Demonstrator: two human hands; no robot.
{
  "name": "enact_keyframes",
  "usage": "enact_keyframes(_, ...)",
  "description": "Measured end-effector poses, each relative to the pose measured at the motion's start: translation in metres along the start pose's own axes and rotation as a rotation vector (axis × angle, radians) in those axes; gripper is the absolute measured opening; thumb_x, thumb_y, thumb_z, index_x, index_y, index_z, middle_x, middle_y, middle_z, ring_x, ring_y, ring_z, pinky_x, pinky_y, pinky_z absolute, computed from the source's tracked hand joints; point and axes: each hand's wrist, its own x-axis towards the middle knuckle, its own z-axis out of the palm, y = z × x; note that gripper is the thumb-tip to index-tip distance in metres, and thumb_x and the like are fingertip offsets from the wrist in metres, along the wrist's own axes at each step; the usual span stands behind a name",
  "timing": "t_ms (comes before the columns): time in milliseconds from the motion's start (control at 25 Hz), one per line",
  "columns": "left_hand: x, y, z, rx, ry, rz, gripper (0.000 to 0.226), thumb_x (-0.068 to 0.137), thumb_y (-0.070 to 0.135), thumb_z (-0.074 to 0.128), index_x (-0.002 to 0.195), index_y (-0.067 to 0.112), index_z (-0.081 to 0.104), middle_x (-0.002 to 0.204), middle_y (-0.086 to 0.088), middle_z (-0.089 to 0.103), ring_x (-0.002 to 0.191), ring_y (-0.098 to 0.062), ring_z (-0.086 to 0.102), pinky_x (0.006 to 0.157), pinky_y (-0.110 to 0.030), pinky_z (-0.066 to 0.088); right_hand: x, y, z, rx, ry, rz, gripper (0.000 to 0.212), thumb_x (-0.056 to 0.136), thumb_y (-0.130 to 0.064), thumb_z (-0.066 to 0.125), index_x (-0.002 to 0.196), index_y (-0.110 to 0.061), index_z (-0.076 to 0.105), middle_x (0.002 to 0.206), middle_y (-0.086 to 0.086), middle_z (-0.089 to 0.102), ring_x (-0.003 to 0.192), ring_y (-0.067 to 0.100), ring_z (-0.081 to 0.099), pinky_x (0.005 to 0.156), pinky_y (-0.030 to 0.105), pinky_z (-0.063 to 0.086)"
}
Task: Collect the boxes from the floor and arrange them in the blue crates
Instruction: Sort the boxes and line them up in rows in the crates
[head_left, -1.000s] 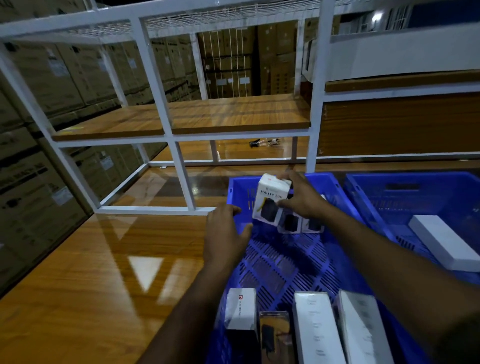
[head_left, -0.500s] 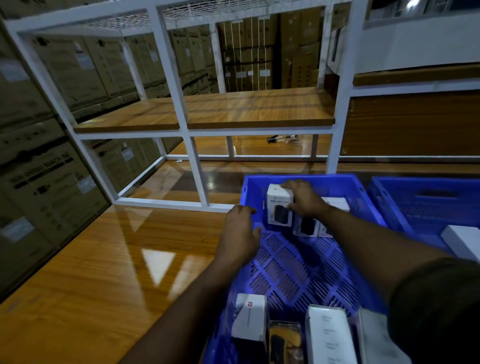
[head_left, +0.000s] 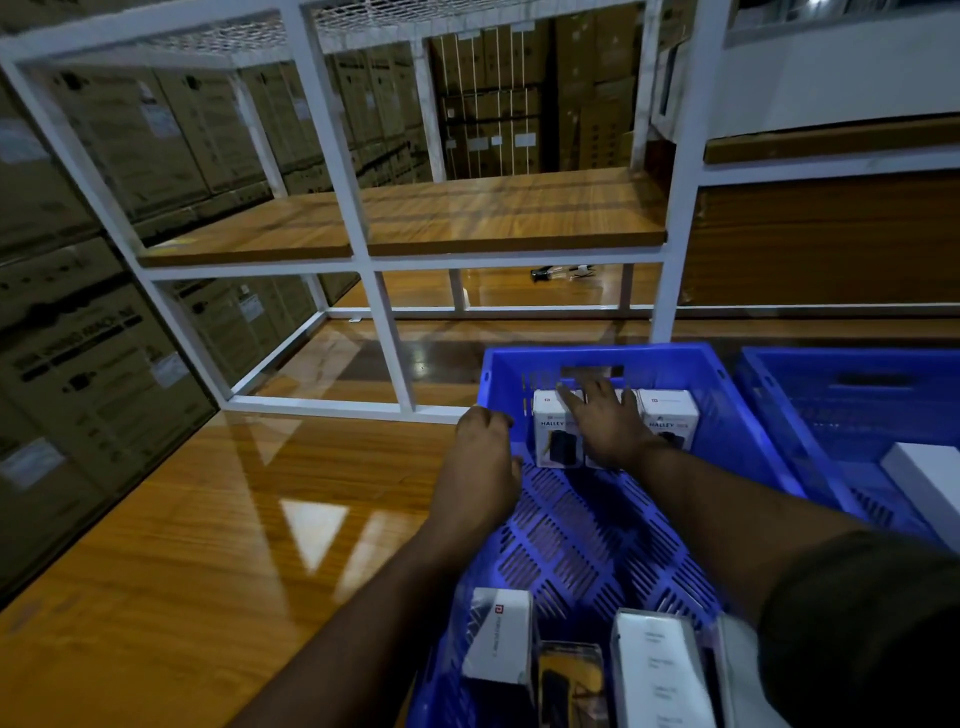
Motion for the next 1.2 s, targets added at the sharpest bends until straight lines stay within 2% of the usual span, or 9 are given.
enact_keyframes(200, 0.001, 0.003, -0.001, 0.06, -0.018, 0.012, 0.039, 0.091, 0.018, 0.065, 0.128, 0.012, 0.055, 0.13, -0.009, 0.05, 0.125, -0.025, 0.046, 0.101, -0.032, 0.042, -0.023, 0.001, -0.03, 0.343, 0.176, 0.146, 0.073, 0.084, -0.024, 0.071, 0.148, -0.021, 0.036, 0.139, 0.016, 0.04, 0.129, 0.036, 0.039, 0.101, 0.046, 0.041)
enact_keyframes(320, 0.0, 0.005, -0.001, 0.093, -0.022, 0.033, 0.038, 0.092, 0.02, 0.064, 0.128, 0.012, 0.056, 0.129, -0.01, 0.052, 0.124, -0.026, 0.048, 0.098, -0.034, 0.044, -0.049, 0.006, -0.056, 0.474, 0.002, 0.181, 0.044, 0.089, -0.03, 0.067, 0.13, -0.019, 0.057, 0.134, 0.011, 0.05, 0.121, 0.032, 0.05, 0.095, 0.04, 0.047)
enact_keyframes(400, -0.001, 0.007, -0.003, 0.09, -0.017, 0.043, 0.037, 0.092, 0.021, 0.064, 0.127, 0.012, 0.057, 0.13, -0.01, 0.053, 0.124, -0.025, 0.048, 0.099, -0.034, 0.044, -0.072, 0.009, -0.071, 0.526, -0.173, 0.148, 0.029, 0.091, -0.037, 0.066, 0.105, -0.012, 0.069, 0.111, 0.012, 0.068, 0.098, 0.029, 0.066, 0.081, 0.035, 0.055)
enact_keyframes(480, -0.002, 0.009, -0.005, 0.094, -0.017, 0.049, 0.036, 0.092, 0.022, 0.064, 0.126, 0.012, 0.057, 0.13, -0.01, 0.053, 0.124, -0.025, 0.048, 0.098, -0.034, 0.044, -0.097, 0.009, -0.08, 0.593, -0.423, 0.123, 0.041, 0.094, -0.042, 0.062, 0.092, -0.001, 0.069, 0.09, 0.015, 0.073, 0.079, 0.029, 0.072, 0.073, 0.037, 0.061)
enact_keyframes(600, -0.002, 0.012, -0.006, 0.096, -0.032, 0.043, 0.037, 0.09, 0.024, 0.066, 0.124, 0.012, 0.059, 0.128, -0.011, 0.055, 0.125, -0.026, 0.048, 0.098, -0.035, 0.044, -0.137, -0.002, -0.09, 0.647, -0.713, 0.08, 0.06, 0.093, -0.053, 0.057, 0.094, 0.007, 0.067, 0.084, 0.019, 0.07, 0.072, 0.03, 0.068, 0.074, 0.041, 0.061)
enact_keyframes(760, -0.003, 0.03, -0.003, 0.052, -0.085, -0.007, 0.042, 0.09, 0.03, 0.069, 0.128, 0.015, 0.06, 0.13, -0.011, 0.057, 0.125, -0.028, 0.051, 0.097, -0.038, 0.045, -0.167, -0.025, -0.101, 0.245, -0.743, -0.128, 0.074, 0.088, -0.076, 0.037, 0.072, -0.006, 0.055, 0.072, 0.008, 0.049, 0.065, 0.024, 0.045, 0.07, 0.036, 0.042)
enact_keyframes(960, -0.004, 0.06, 0.009, -0.09, -0.179, -0.044, 0.03, 0.091, 0.029, 0.07, 0.116, 0.012, 0.066, 0.118, -0.008, 0.067, 0.112, -0.027, 0.061, 0.092, -0.037, 0.051, -0.187, -0.047, -0.108, 0.177, -0.771, -0.154, 0.071, 0.085, -0.081, 0.035, 0.061, -0.016, 0.05, 0.063, 0.006, 0.06, 0.066, 0.025, 0.057, 0.069, 0.032, 0.047)
enact_keyframes(1080, -0.011, 0.062, 0.017, -0.173, -0.154, -0.079, 0.025, 0.093, 0.029, 0.068, 0.113, 0.013, 0.066, 0.113, -0.003, 0.069, 0.108, -0.022, 0.063, 0.089, -0.033, 0.051, -0.193, -0.051, -0.101, 0.174, -0.741, -0.209, 0.069, 0.084, -0.077, 0.044, 0.07, -0.013, 0.062, 0.068, 0.007, 0.06, 0.068, 0.026, 0.056, 0.073, 0.036, 0.051)
enact_keyframes(1200, -0.016, 0.051, 0.019, -0.225, -0.13, -0.118, 0.022, 0.093, 0.028, 0.068, 0.111, 0.015, 0.067, 0.109, -0.002, 0.071, 0.104, -0.02, 0.065, 0.083, -0.028, 0.047, -0.199, -0.05, -0.098, 0.222, -0.74, -0.223, 0.074, 0.084, -0.073, 0.049, 0.096, -0.003, 0.072, 0.079, 0.013, 0.062, 0.069, 0.025, 0.051, 0.06, 0.032, 0.044)
